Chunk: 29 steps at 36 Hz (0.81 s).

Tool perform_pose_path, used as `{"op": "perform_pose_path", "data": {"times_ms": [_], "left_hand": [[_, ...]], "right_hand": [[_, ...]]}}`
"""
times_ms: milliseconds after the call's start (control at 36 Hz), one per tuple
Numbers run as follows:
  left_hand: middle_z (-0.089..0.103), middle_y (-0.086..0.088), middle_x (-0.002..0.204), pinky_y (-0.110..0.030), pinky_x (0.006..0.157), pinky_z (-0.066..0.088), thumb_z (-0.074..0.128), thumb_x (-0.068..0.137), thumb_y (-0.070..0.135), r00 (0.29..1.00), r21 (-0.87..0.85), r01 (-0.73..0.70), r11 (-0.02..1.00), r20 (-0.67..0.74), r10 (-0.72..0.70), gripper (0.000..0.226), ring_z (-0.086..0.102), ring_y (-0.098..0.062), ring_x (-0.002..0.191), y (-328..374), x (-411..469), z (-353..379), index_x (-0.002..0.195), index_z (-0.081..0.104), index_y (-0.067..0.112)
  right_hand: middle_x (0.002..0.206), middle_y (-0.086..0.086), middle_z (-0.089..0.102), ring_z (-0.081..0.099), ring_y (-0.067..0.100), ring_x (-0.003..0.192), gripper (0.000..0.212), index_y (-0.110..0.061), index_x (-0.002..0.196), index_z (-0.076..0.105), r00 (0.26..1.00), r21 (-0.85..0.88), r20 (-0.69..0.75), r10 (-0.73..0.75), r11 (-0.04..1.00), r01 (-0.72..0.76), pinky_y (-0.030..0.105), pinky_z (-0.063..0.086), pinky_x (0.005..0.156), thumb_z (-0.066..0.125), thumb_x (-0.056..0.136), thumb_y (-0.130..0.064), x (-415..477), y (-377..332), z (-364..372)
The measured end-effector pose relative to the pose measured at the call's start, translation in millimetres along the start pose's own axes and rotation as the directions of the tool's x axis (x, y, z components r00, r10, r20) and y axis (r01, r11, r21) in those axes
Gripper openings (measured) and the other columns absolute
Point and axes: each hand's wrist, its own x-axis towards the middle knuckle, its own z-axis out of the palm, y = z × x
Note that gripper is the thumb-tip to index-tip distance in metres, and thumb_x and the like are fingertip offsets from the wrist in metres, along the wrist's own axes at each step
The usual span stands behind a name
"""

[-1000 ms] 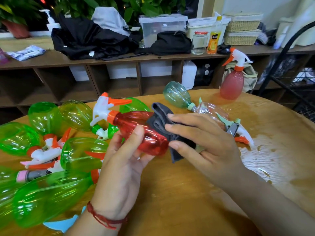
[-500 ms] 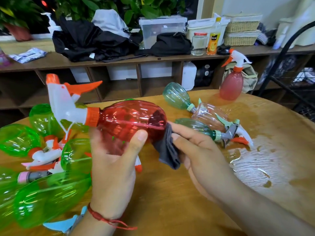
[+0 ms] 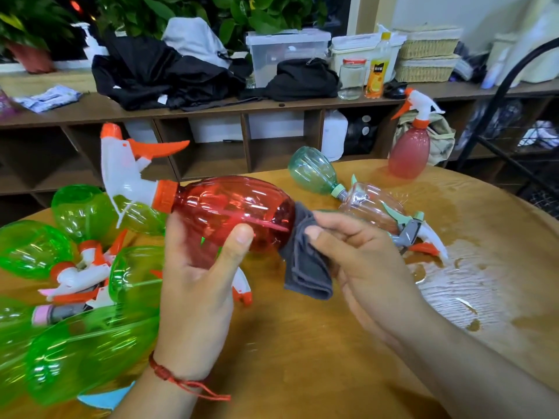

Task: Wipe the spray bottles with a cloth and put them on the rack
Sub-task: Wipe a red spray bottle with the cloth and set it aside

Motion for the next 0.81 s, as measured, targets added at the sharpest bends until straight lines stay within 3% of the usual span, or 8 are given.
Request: {"op": "perform_pose_path", "data": {"times_ms": [111, 194, 278, 361, 444, 528, 667, 806], "left_hand": [[0.071, -0.005, 0.134, -0.049, 0.113, 0.049, 0.076, 0.090, 0.026, 0.997, -0.037, 0.031, 0.999, 0.068, -0.028, 0.055, 0.066, -0.026, 0.127, -1.0, -6.8, 6.5, 0.141, 0.057, 0.019], [0.072, 0.000, 0.130, -0.031, 0.104, 0.051, 0.077, 0.087, 0.023, 0.997, -0.035, 0.017, 0.999, 0.078, -0.014, 0.055, 0.067, -0.018, 0.121, -2.6, -11.4, 11.8, 0.138, 0.057, 0.018], [0.072, -0.002, 0.131, -0.041, 0.109, 0.050, 0.076, 0.088, 0.025, 0.999, -0.005, -0.019, 1.000, 0.031, 0.019, 0.057, 0.067, -0.022, 0.123, -2.9, -7.7, 8.0, 0.140, 0.056, 0.015], [0.071, -0.005, 0.137, -0.057, 0.115, 0.046, 0.078, 0.090, 0.031, 1.000, 0.022, -0.027, 0.999, 0.006, 0.027, 0.058, 0.066, -0.029, 0.129, -3.4, -2.0, 1.5, 0.144, 0.057, 0.021], [0.072, -0.003, 0.133, -0.047, 0.113, 0.049, 0.077, 0.089, 0.029, 0.999, 0.024, -0.005, 1.000, 0.047, 0.004, 0.056, 0.067, -0.024, 0.127, -4.1, -3.5, 3.5, 0.141, 0.058, 0.019], [0.074, 0.002, 0.127, -0.030, 0.104, 0.053, 0.076, 0.087, 0.025, 0.997, 0.016, 0.015, 1.000, 0.081, -0.016, 0.055, 0.068, -0.015, 0.120, -6.3, -7.4, 7.4, 0.138, 0.058, 0.017], [0.069, -0.009, 0.137, -0.063, 0.116, 0.045, 0.076, 0.093, 0.031, 0.999, 0.038, 0.025, 0.999, 0.034, -0.026, 0.057, 0.064, -0.034, 0.131, -6.5, 0.5, -2.1, 0.145, 0.057, 0.017], [0.071, -0.006, 0.135, -0.066, 0.116, 0.043, 0.077, 0.091, 0.034, 0.996, 0.047, 0.079, 0.996, 0.038, -0.081, 0.054, 0.065, -0.033, 0.131, -7.6, 3.9, -7.0, 0.141, 0.061, 0.024]], "right_hand": [[0.109, 0.010, 0.079, 0.077, 0.020, 0.096, 0.025, -0.018, 0.110, 0.082, 0.997, 0.100, -0.067, -0.046, 0.994, 0.052, 0.030, 0.062, 0.077, 0.065, 0.094, -0.011, 5.5, -5.8, -2.7], [0.111, 0.012, 0.079, 0.077, 0.027, 0.102, 0.023, -0.013, 0.118, 0.077, 0.996, -0.013, -0.085, 0.023, 1.000, -0.024, 0.036, 0.062, 0.083, 0.065, 0.098, -0.011, 1.7, 3.0, 0.9], [0.106, 0.011, 0.080, 0.077, 0.027, 0.098, 0.020, -0.018, 0.106, 0.081, 0.996, -0.100, -0.033, 0.086, 0.991, -0.089, 0.041, 0.059, 0.086, 0.066, 0.099, -0.007, -1.2, 10.1, 3.8], [0.101, 0.011, 0.080, 0.076, 0.021, 0.089, 0.019, -0.019, 0.101, 0.084, 1.000, -0.034, -0.011, 0.026, 0.999, -0.026, 0.033, 0.062, 0.078, 0.072, 0.088, -0.011, 1.8, 1.1, 0.7], [0.096, 0.006, 0.079, 0.075, 0.015, 0.086, 0.023, -0.023, 0.098, 0.085, 0.997, 0.102, -0.046, -0.056, 0.993, 0.060, 0.029, 0.062, 0.074, 0.070, 0.084, -0.012, 5.3, -10.3, -4.4], [0.100, 0.009, 0.079, 0.076, 0.020, 0.090, 0.022, -0.020, 0.103, 0.082, 0.996, 0.030, -0.085, -0.033, 0.999, 0.035, 0.031, 0.060, 0.075, 0.069, 0.085, -0.017, 5.5, -3.5, -2.6], [0.097, 0.008, 0.077, 0.074, 0.021, 0.091, 0.023, -0.018, 0.099, 0.083, 1.000, -0.025, 0.009, 0.030, 0.999, -0.030, 0.032, 0.063, 0.082, 0.075, 0.077, -0.017, 0.6, 7.5, -0.9], [0.094, 0.002, 0.079, 0.075, 0.012, 0.084, 0.024, -0.028, 0.091, 0.085, 0.996, 0.117, 0.001, -0.086, 0.989, 0.085, 0.027, 0.063, 0.075, 0.070, 0.080, -0.013, 5.3, -10.6, -6.5]]}}
